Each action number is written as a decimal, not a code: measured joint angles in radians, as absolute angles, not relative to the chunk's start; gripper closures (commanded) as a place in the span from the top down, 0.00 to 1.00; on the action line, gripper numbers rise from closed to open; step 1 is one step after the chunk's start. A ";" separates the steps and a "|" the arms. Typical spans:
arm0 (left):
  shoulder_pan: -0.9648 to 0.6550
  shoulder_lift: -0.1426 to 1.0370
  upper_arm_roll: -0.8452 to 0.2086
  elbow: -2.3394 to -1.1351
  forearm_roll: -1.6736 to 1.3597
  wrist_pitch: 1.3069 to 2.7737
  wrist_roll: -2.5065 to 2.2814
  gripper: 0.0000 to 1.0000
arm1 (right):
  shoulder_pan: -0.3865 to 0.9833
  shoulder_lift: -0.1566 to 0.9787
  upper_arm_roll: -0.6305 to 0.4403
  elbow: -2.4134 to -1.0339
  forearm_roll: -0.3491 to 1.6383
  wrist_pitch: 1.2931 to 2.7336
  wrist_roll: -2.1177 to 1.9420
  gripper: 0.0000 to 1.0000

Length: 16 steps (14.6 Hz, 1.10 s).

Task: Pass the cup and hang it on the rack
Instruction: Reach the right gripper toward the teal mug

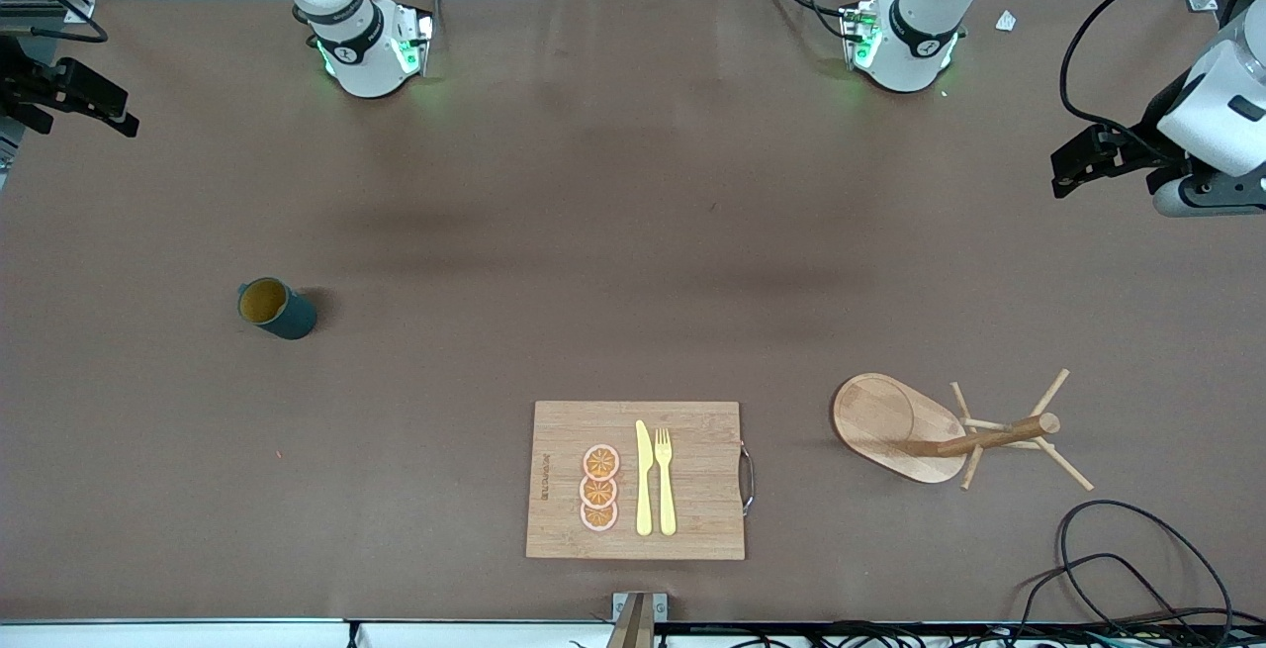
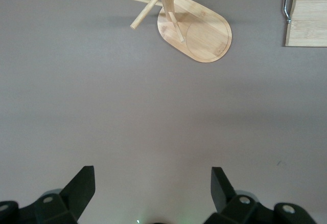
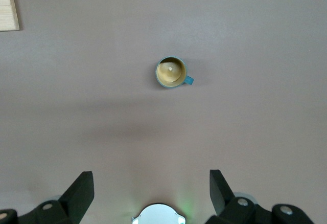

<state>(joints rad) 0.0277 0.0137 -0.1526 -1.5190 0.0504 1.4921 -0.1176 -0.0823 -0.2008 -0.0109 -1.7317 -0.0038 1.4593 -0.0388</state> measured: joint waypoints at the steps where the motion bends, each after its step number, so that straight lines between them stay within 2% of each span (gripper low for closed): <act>1: 0.028 0.014 -0.152 -1.519 0.050 1.492 -0.118 1.00 | -0.082 -0.201 -0.011 -1.732 -0.004 1.459 -0.039 1.00; 12: 0.036 0.014 -0.148 -1.519 0.050 1.492 -0.118 1.00 | -0.082 -0.200 -0.011 -1.732 -0.004 1.458 -0.038 1.00; 16: 0.036 0.014 -0.148 -1.519 0.050 1.492 -0.118 1.00 | -0.082 -0.193 -0.011 -1.823 0.007 1.583 -0.035 1.00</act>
<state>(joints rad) 0.0356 0.0139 -0.1482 -1.5189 0.0504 1.4917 -0.1183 -0.0823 -0.1935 -0.0109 -1.8229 0.0068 1.5827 -0.0350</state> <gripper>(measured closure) 0.000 0.000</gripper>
